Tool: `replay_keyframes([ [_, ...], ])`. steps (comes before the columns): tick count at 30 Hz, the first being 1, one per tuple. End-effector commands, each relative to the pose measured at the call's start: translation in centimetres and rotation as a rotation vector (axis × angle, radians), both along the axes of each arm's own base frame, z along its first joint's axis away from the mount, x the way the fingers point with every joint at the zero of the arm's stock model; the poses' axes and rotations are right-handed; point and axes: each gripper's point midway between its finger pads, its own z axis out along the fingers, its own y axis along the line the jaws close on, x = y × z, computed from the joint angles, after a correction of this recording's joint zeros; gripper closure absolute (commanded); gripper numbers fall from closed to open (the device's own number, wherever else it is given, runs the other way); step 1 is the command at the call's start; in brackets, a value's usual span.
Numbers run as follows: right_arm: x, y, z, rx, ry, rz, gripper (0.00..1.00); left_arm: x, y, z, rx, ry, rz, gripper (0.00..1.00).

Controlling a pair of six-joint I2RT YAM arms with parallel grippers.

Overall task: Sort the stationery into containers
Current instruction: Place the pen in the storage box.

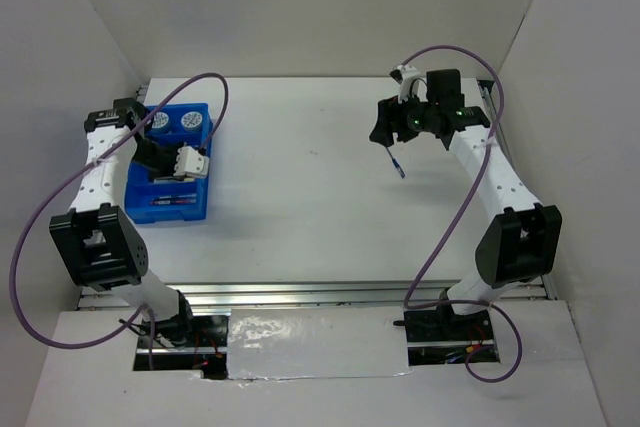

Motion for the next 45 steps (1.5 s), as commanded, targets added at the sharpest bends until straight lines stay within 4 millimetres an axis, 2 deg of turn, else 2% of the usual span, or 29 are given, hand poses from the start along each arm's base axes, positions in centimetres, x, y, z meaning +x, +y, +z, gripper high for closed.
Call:
replay_keyframes([
  [1,-0.2,-0.7,1.1,-0.025,-0.048,-0.01,0.27,-0.3,0.9,-1.1,0.018,0.03,-0.027,0.93],
  [8,0.0,-1.2,0.6,-0.055,-0.046,-0.026,0.25,0.2,2.2,-2.6,0.028,0.086,0.012,0.84],
  [16,0.3,-1.8,-0.8,-0.099,-0.033,-0.043,0.23,-0.5,2.7,-4.2,0.034,0.147,0.032,0.84],
  [23,0.5,-2.5,-2.5,-0.138,-0.009,-0.054,0.21,-0.7,4.0,-5.1,0.05,0.186,0.065,0.82],
  [26,0.7,-2.9,-3.3,-0.159,0.0,-0.064,0.2,-0.8,4.2,-5.6,0.048,0.2,0.075,0.79],
  [29,0.8,-3.2,-3.9,-0.173,0.007,-0.069,0.2,-0.7,4.4,-5.9,0.049,0.213,0.093,0.71],
  [30,0.8,-3.3,-4.1,-0.176,0.011,-0.07,0.19,-0.6,4.5,-5.8,0.048,0.21,0.097,0.67],
  [33,0.8,-3.6,-4.6,-0.184,0.018,-0.072,0.2,0.1,4.7,-5.4,0.038,0.199,0.128,0.64],
  [37,0.9,-3.9,-5.2,-0.2,0.029,-0.076,0.19,2.5,4.6,-2.4,0.006,0.114,0.166,0.6],
  [40,1.3,-4.7,-6.0,-0.225,0.034,-0.104,0.2,4.8,4.1,1.4,-0.043,-0.011,0.184,0.61],
  [41,1.6,-5.0,-6.3,-0.233,0.032,-0.119,0.2,5.3,3.7,2.8,-0.075,-0.04,0.208,0.61],
  [42,1.8,-5.4,-6.8,-0.243,0.039,-0.136,0.21,6.8,2.8,5.7,-0.135,-0.122,0.207,0.61],
  [44,2.3,-6.5,-8.1,-0.272,0.062,-0.176,0.22,7.9,1.5,8.2,-0.233,-0.147,0.265,0.59],
  [45,2.7,-7.1,-8.4,-0.274,0.066,-0.193,0.23,8.7,0.2,10.6,-0.306,-0.193,0.258,0.58],
])
